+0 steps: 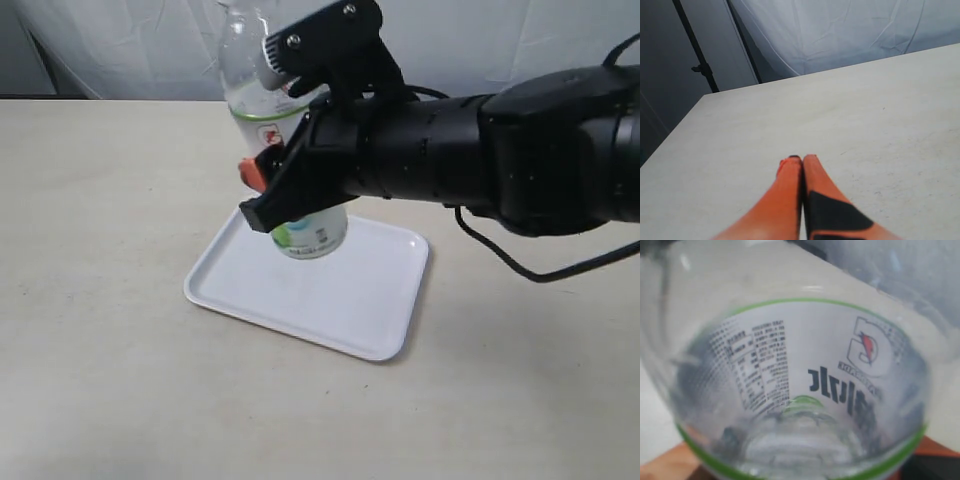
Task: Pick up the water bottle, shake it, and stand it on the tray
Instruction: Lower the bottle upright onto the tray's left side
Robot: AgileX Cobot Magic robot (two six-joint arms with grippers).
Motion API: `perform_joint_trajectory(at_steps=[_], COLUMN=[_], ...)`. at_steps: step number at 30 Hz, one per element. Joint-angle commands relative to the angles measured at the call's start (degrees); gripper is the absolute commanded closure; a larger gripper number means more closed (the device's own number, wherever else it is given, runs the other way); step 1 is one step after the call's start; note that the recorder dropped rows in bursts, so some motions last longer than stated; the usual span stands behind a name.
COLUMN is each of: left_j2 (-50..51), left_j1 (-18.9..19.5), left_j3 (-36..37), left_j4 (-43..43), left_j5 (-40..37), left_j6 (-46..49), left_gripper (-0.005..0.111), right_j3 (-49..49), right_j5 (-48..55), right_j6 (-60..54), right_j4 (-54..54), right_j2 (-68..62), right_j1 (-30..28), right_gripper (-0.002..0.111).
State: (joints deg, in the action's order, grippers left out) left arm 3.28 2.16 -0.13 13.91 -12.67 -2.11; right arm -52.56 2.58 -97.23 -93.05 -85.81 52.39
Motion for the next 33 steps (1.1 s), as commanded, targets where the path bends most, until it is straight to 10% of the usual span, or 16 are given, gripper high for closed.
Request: perform_joint_trajectory(at_steps=[1,6,8,33], left_j2=[-0.2,-0.2,-0.2,-0.2], left_j1=[0.0,0.0,0.0,0.0], left_j3=[0.1,0.1,0.1,0.1], left_j4=[0.3,0.3,0.3,0.3], left_j5=[0.8,0.8,0.8,0.8], left_j6=[-0.5,-0.5,-0.5,-0.5], left_gripper=[0.107,0.107,0.107,0.107], right_j3=[2.6,7.8,7.8,4.7], right_j5=[-12.9,-28.1,-31.6,-52.5], right_j6=[42.9,110.4,118.6,96.3], right_j4=[33.9,100.3,110.1,102.2], right_j2=[-1.0,-2.7,-5.5,-30.5], right_j1=[0.3,-2.5,-4.0,-5.7], right_gripper=[0.109,0.109,0.109,0.109])
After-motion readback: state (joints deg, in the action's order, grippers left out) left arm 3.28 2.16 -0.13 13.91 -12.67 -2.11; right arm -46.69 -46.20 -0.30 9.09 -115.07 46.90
